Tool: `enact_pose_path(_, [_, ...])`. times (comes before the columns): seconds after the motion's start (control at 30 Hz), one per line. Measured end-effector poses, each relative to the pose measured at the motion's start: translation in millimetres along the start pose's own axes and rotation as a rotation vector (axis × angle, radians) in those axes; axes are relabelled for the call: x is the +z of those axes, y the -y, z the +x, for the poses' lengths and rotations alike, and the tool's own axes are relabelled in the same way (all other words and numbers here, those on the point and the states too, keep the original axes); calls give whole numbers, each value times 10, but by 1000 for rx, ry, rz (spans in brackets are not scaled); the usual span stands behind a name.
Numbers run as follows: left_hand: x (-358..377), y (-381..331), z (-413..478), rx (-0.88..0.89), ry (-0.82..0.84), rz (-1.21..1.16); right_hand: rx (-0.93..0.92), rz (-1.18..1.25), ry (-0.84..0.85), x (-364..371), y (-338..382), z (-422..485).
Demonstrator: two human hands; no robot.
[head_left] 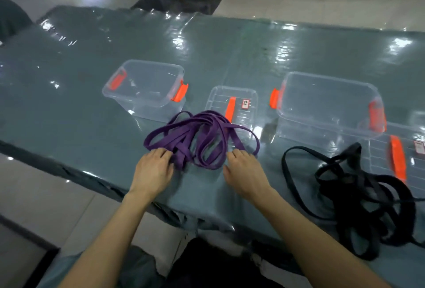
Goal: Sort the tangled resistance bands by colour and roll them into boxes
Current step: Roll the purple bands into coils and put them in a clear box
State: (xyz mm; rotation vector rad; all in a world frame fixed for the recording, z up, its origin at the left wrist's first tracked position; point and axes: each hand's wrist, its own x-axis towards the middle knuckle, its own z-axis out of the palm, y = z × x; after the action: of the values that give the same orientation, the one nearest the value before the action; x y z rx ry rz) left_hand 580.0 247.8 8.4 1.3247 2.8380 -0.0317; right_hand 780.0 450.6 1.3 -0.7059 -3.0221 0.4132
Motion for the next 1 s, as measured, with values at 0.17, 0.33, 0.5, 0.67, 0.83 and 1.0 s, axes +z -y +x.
enact_pose_path(0.17, [204,621,536,-206,87,-329,92,7,-94,51,340,515])
enact_pose_path(0.33, [360,1083,1046,-198,386,-554,380,20,20,291,832,965])
enact_pose_path(0.5, [254,1360,1205,88,288,-635,589,9,26,411,1044,1111])
enact_pose_path(0.67, [-142,1527,1433,207,184,-793,650,43,2,312,1054,988])
enact_pose_path(0.83, [-902,1431,1637,381,27,-1067,524,-17,-293,41,1157,1061])
enact_pose_path(1.0, [-1873,1212,1924,650,60,-1124,394,494,-475,-677,1321,1561])
